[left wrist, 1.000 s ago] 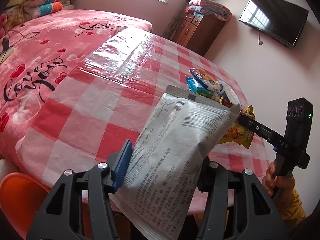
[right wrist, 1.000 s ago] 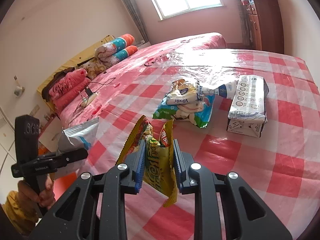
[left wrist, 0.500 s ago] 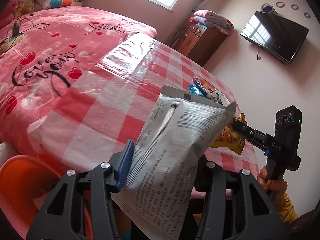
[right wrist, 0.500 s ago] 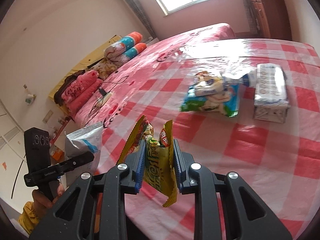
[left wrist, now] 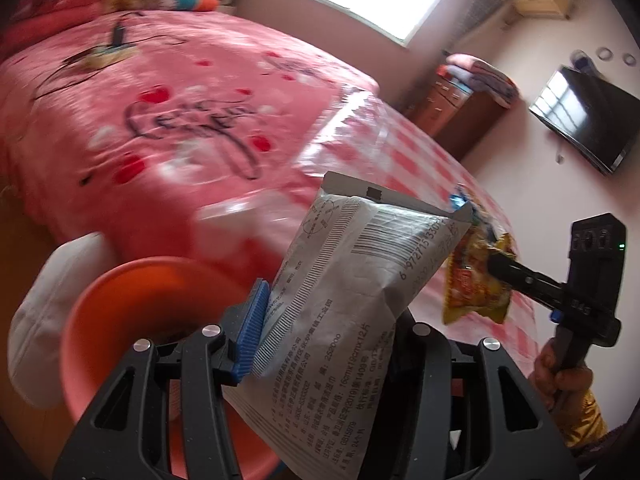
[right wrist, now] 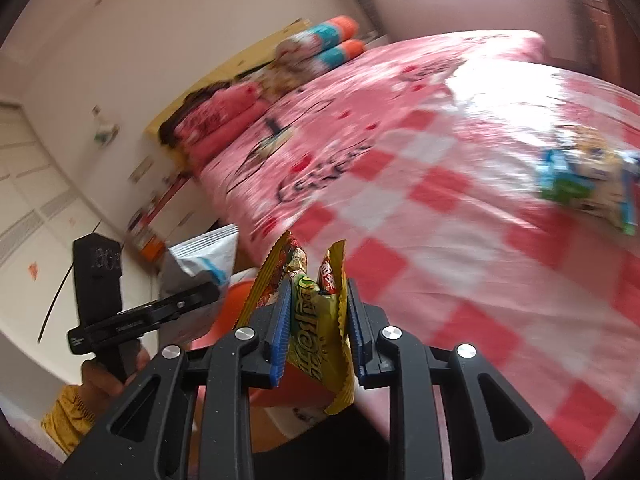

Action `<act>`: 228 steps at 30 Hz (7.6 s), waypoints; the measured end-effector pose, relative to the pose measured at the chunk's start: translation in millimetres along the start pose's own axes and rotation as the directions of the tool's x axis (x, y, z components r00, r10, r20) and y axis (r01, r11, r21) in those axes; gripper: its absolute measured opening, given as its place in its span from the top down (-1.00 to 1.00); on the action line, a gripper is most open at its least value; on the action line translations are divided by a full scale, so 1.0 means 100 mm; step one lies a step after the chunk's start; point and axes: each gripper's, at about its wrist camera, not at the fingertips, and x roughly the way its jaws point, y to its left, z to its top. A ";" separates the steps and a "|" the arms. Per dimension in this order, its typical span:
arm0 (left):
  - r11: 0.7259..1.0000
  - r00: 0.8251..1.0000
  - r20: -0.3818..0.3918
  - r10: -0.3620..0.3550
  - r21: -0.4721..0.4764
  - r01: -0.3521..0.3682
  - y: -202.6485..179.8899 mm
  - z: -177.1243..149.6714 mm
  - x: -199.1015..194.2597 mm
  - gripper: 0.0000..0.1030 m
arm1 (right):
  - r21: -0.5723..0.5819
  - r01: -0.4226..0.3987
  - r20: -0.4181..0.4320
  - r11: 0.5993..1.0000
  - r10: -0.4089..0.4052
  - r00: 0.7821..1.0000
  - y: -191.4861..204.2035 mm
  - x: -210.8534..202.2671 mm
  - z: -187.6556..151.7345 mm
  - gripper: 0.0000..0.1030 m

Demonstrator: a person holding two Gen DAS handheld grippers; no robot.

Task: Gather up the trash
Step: 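Carry the sachet and chip bag in both tools over the orange bucket, then open the left tool over the bucket while the right tool releases the chip bag, then move both tools back toward the remaining trash on the bed, then grasp the yellow bread bag with the left tool, then grasp the white milk carton with the right tool while the left tool holds the bread bag, then lift the bread bag and milk carton off the sheet with both tools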

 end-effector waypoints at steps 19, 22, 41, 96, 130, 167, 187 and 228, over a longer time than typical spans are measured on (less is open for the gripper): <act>0.940 0.973 -0.064 0.222 -0.251 -0.231 1.15 -0.38 0.00 -0.55 | -0.120 -0.048 -0.191 0.992 0.024 0.981 0.77 1.06 -0.19 -0.63; 0.939 0.973 -0.024 0.232 -0.257 -0.230 1.14 -0.34 -0.05 -0.60 | -0.135 0.022 -0.125 0.991 -0.039 0.991 0.65 0.89 -0.15 -0.77; 0.982 0.976 0.113 0.185 -0.043 -0.182 0.19 -0.05 0.08 -0.70 | -0.105 0.298 0.190 0.949 -0.275 0.943 -0.15 -0.05 0.03 -0.86; 0.929 0.992 -0.112 0.062 0.369 -0.016 -2.62 0.44 1.48 -0.70 | 0.450 0.358 0.265 0.818 -0.505 0.821 -2.30 -1.45 -0.12 -0.88; 0.943 0.976 -0.159 0.146 0.321 -0.089 -3.16 0.98 2.72 -0.20 | 0.418 0.366 0.164 0.831 -0.465 0.870 -2.58 -1.19 0.08 -0.88; 0.910 0.975 -0.178 0.130 0.412 -0.046 -2.96 0.57 2.36 -0.08 | 0.337 0.487 0.108 0.806 -0.547 0.830 -2.55 -0.86 0.38 -0.84; 0.948 0.990 -0.139 0.018 0.317 0.027 -2.73 0.68 2.00 0.34 | 0.356 0.470 0.122 0.808 -0.539 0.833 -2.57 -0.94 0.32 -0.22; 0.961 0.986 -0.150 -0.078 0.253 0.115 -2.12 0.37 1.40 0.61 | 0.237 0.583 0.076 0.777 -0.613 0.786 -2.20 -0.85 0.17 -0.15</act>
